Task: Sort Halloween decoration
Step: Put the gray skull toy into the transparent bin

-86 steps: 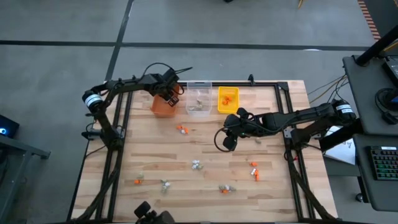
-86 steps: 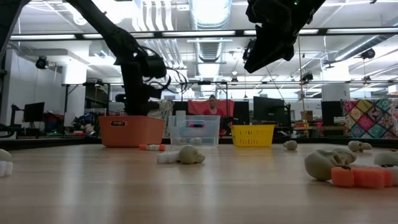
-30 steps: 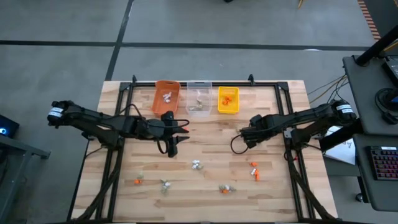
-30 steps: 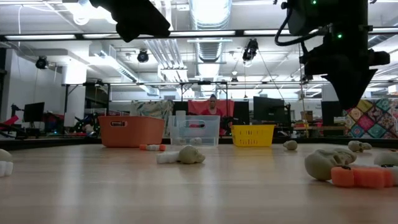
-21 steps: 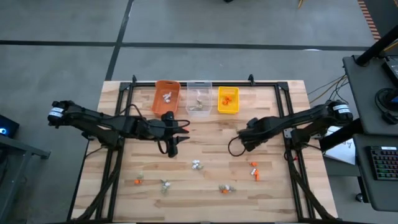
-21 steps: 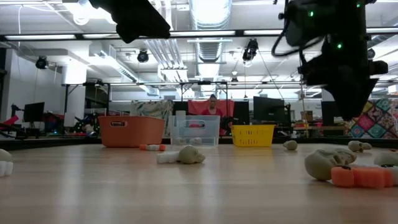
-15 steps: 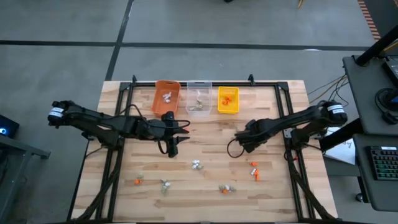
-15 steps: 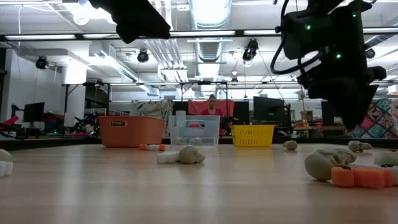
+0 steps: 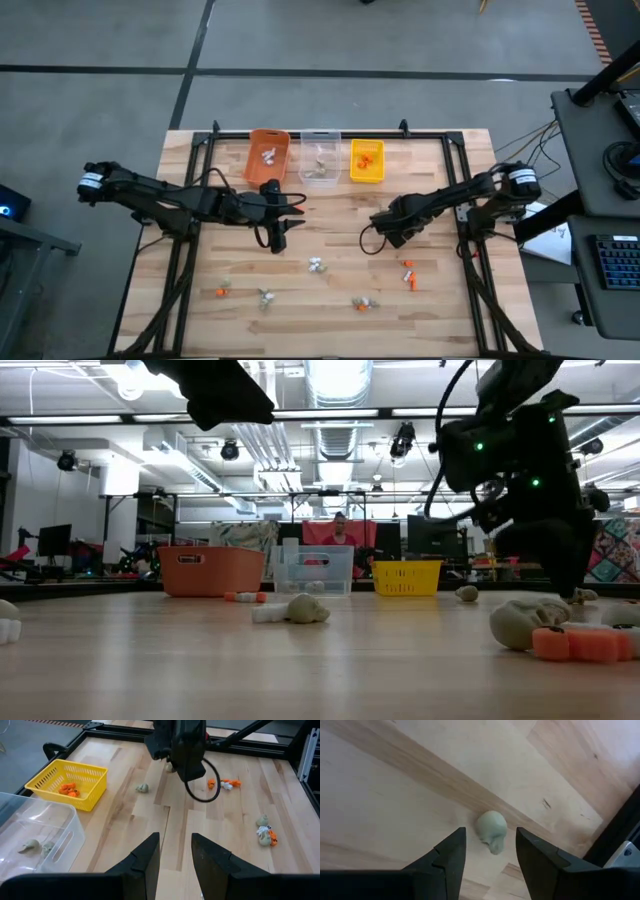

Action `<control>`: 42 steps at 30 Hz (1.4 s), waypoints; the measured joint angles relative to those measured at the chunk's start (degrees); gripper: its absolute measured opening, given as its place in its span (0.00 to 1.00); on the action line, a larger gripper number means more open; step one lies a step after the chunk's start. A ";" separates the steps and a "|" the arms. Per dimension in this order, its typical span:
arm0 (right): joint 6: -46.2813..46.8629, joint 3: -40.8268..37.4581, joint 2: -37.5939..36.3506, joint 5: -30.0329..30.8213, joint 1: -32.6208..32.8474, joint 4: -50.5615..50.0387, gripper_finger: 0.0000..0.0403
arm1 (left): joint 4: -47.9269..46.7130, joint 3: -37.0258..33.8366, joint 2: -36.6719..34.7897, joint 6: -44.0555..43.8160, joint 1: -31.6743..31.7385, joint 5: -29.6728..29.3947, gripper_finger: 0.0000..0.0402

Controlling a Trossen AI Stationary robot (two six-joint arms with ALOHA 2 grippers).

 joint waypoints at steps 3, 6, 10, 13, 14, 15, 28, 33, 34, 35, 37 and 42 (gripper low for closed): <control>-1.19 0.00 1.97 -0.02 -0.37 0.13 0.40 | 0.00 0.00 0.00 0.02 0.00 0.00 0.24; -3.06 0.13 3.82 0.02 -0.41 0.57 0.40 | 0.02 0.00 0.00 0.04 0.00 0.01 0.24; -4.43 0.24 5.20 0.16 -0.38 0.88 0.37 | 0.02 0.00 0.00 0.04 0.00 0.00 0.24; -4.57 0.20 5.09 0.02 -0.38 1.06 0.32 | 0.04 0.00 0.00 0.04 0.00 0.01 0.24; -4.58 0.14 4.88 -0.02 -0.38 1.20 0.30 | 0.05 0.00 0.00 0.04 0.00 0.01 0.24; -4.57 0.13 4.63 -0.08 -0.38 1.31 0.28 | 0.07 0.00 0.00 0.04 0.00 0.00 0.24; -4.87 -0.13 2.18 0.01 -0.41 1.48 0.18 | 1.51 0.00 -0.02 0.04 0.00 0.00 0.24; -5.20 0.12 1.45 -0.01 -0.41 -0.15 0.17 | 2.08 -0.01 -0.02 0.04 -0.28 0.00 0.24; -5.19 0.41 0.96 -0.01 -0.41 -0.43 0.17 | 2.44 -0.08 -0.02 0.18 -0.40 -0.01 0.24; -5.19 0.84 0.46 0.01 -0.41 -0.74 0.17 | 2.78 -0.29 -0.03 0.38 -0.58 0.00 0.24; -5.32 1.73 -0.90 0.03 -0.41 -0.98 0.17 | 3.92 -0.99 -0.04 0.75 -1.01 -0.03 0.24; -6.14 4.98 -5.51 1.87 -0.40 -0.77 0.17 | 7.84 -3.91 -0.69 0.93 -1.84 -0.04 0.24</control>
